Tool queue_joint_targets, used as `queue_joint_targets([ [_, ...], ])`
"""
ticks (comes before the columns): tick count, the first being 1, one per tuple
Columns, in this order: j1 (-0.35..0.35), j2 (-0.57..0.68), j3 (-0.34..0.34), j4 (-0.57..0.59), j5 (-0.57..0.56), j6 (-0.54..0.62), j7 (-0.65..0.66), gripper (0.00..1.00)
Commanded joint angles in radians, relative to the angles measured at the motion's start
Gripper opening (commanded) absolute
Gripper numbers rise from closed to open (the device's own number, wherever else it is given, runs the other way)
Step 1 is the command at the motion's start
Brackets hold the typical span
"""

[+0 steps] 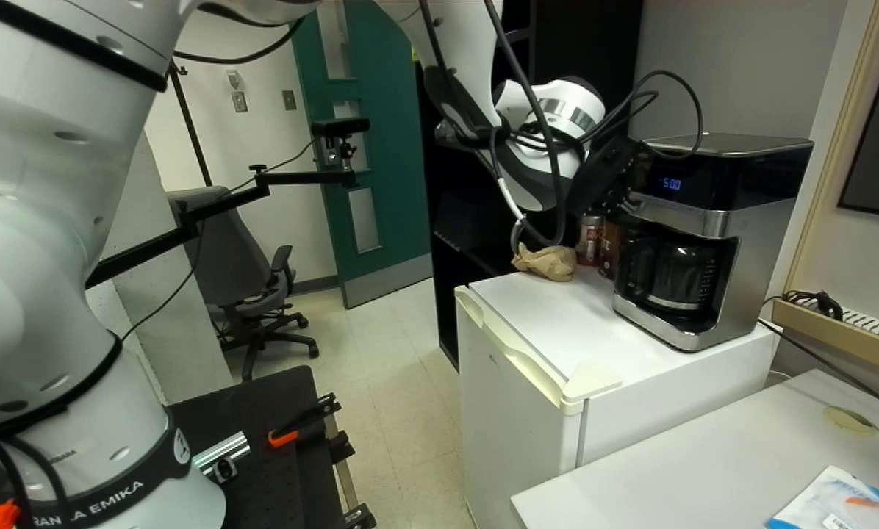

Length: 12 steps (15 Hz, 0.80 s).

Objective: Turn off the coffeemaker

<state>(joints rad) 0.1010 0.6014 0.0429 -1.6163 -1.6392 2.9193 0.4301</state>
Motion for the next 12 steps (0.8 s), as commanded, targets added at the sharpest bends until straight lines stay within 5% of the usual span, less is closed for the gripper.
queue_joint_targets([
  [1,0.0,0.036,0.002,0.057,-0.009,0.01,0.019,0.0],
  [12,-0.042,-0.145,0.001,-0.183,-0.001,0.072,0.005,0.0],
])
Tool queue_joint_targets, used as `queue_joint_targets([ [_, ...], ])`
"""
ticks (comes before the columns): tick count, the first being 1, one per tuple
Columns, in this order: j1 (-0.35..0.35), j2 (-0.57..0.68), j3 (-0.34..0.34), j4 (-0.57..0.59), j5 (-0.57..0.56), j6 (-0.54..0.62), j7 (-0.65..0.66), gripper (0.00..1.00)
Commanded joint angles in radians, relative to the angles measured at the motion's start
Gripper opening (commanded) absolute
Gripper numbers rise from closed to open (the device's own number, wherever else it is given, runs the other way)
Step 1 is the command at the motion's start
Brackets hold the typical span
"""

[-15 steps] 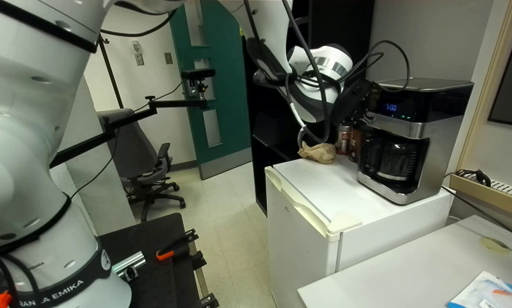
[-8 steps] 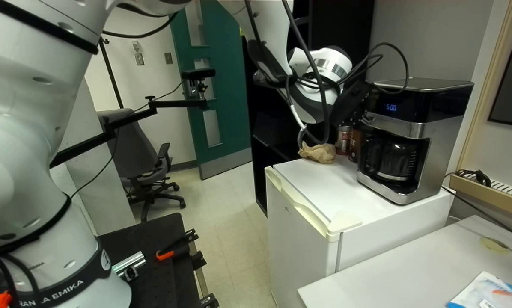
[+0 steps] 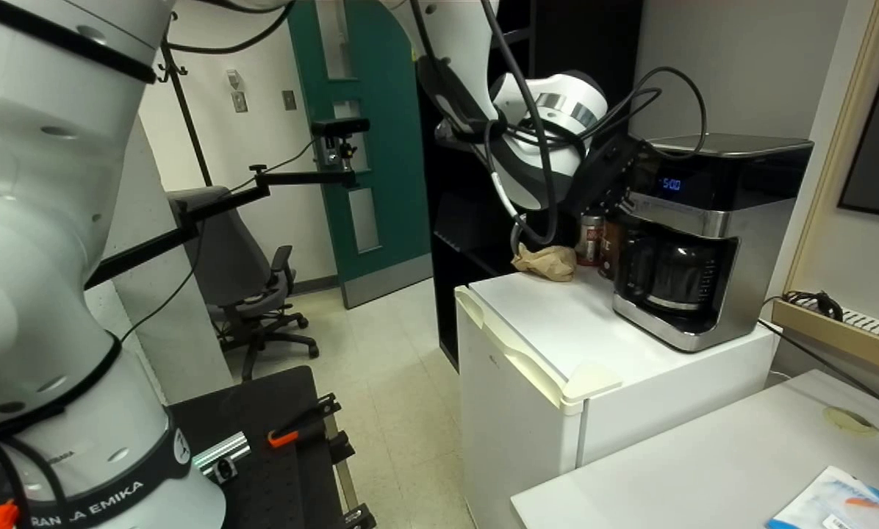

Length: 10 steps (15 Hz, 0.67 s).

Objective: Turn off the coffeemaker

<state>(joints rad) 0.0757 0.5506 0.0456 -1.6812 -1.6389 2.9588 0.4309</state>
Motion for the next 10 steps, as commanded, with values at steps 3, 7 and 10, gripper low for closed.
queue_joint_targets([
  [3,-0.027,-0.158,-0.003,-0.21,-0.008,0.05,0.005,0.0],
  [7,-0.027,-0.225,-0.002,-0.305,-0.026,0.055,0.019,0.0],
  [10,-0.022,-0.269,-0.001,-0.362,-0.045,0.054,0.031,0.0],
])
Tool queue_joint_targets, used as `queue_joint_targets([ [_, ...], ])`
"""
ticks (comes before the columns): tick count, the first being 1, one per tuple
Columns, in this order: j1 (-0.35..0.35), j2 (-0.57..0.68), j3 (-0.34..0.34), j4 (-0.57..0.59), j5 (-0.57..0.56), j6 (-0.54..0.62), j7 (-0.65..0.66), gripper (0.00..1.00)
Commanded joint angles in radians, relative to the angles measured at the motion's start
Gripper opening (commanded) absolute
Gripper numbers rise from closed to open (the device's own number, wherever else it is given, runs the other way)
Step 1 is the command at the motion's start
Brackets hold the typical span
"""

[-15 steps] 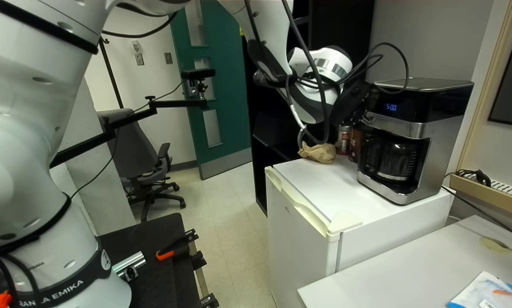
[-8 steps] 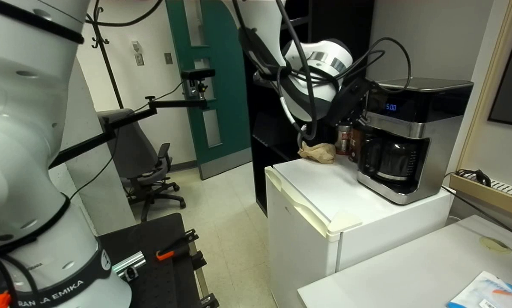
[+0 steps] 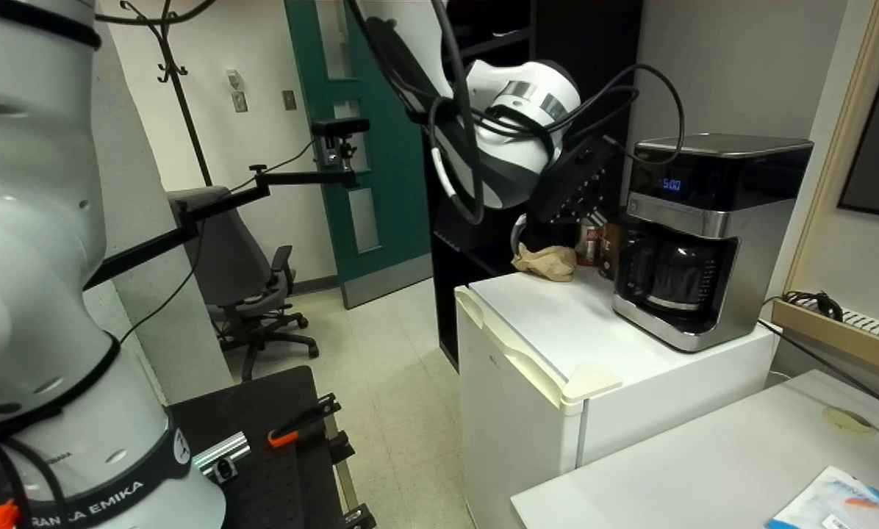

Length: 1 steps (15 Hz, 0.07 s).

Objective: Turn off the coffeemaker

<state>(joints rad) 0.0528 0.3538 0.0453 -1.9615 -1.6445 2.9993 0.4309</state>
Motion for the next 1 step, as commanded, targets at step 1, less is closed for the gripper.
queue_joint_targets([
  [1,0.002,-0.086,0.0,-0.097,-0.049,0.015,0.038,0.0],
])
